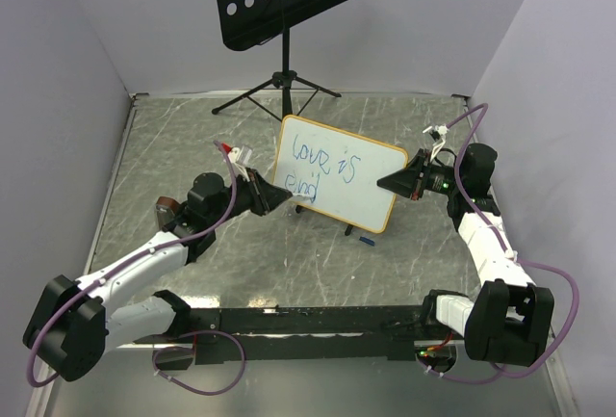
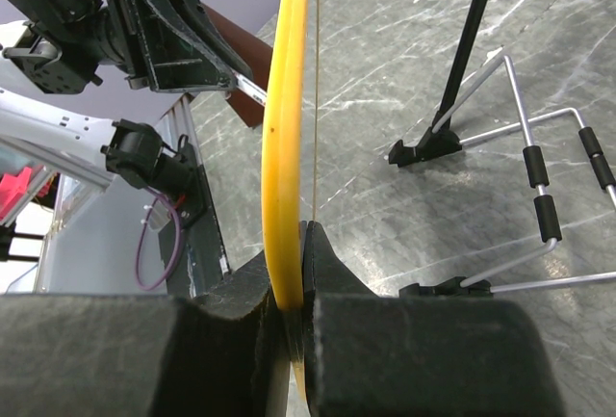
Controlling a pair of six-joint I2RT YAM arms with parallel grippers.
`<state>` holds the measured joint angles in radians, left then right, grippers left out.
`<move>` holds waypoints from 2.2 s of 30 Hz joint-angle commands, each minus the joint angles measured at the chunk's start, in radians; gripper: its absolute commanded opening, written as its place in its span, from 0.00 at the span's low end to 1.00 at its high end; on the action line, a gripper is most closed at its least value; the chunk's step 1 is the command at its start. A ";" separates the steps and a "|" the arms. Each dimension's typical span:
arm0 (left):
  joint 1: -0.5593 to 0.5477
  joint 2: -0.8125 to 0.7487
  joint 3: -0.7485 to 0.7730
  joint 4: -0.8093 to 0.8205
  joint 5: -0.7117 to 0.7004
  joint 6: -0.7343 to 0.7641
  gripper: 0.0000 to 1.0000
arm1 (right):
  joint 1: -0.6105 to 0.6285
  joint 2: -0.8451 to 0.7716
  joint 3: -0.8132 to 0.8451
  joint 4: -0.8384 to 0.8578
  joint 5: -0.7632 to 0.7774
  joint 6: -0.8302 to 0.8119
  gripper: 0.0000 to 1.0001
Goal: Write a sentence on the whiteboard
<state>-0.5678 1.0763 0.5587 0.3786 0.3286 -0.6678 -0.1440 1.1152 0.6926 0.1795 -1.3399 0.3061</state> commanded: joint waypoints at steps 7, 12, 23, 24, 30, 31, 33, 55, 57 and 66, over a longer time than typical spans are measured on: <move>0.005 -0.006 -0.017 -0.020 0.019 0.007 0.01 | 0.004 -0.029 0.019 0.075 -0.107 0.025 0.00; 0.005 0.024 -0.014 0.000 0.047 -0.001 0.01 | 0.004 -0.029 0.019 0.075 -0.105 0.025 0.00; 0.003 -0.007 -0.011 0.016 0.061 -0.010 0.01 | 0.004 -0.029 0.019 0.074 -0.107 0.024 0.00; 0.003 -0.016 -0.011 0.011 0.061 -0.010 0.01 | 0.004 -0.029 0.019 0.074 -0.107 0.024 0.00; 0.005 -0.111 0.010 -0.053 0.059 -0.004 0.01 | 0.004 -0.031 0.019 0.075 -0.107 0.025 0.00; 0.005 -0.134 0.012 -0.061 0.062 -0.003 0.01 | 0.004 -0.031 0.019 0.075 -0.107 0.024 0.00; 0.005 -0.174 0.006 -0.082 0.064 -0.006 0.01 | 0.004 -0.029 0.021 0.071 -0.105 0.021 0.00; 0.006 -0.483 -0.164 0.022 -0.060 -0.049 0.01 | 0.004 -0.026 0.019 0.074 -0.107 0.022 0.00; 0.008 -0.487 -0.177 0.037 -0.066 -0.058 0.01 | 0.004 -0.026 0.019 0.074 -0.107 0.022 0.00; 0.008 -0.498 -0.210 0.091 -0.072 -0.079 0.01 | 0.004 -0.029 0.018 0.072 -0.105 0.021 0.00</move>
<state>-0.5659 0.5926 0.3573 0.3939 0.2703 -0.7246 -0.1436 1.1149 0.6926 0.1787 -1.3968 0.3244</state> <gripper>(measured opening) 0.139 0.089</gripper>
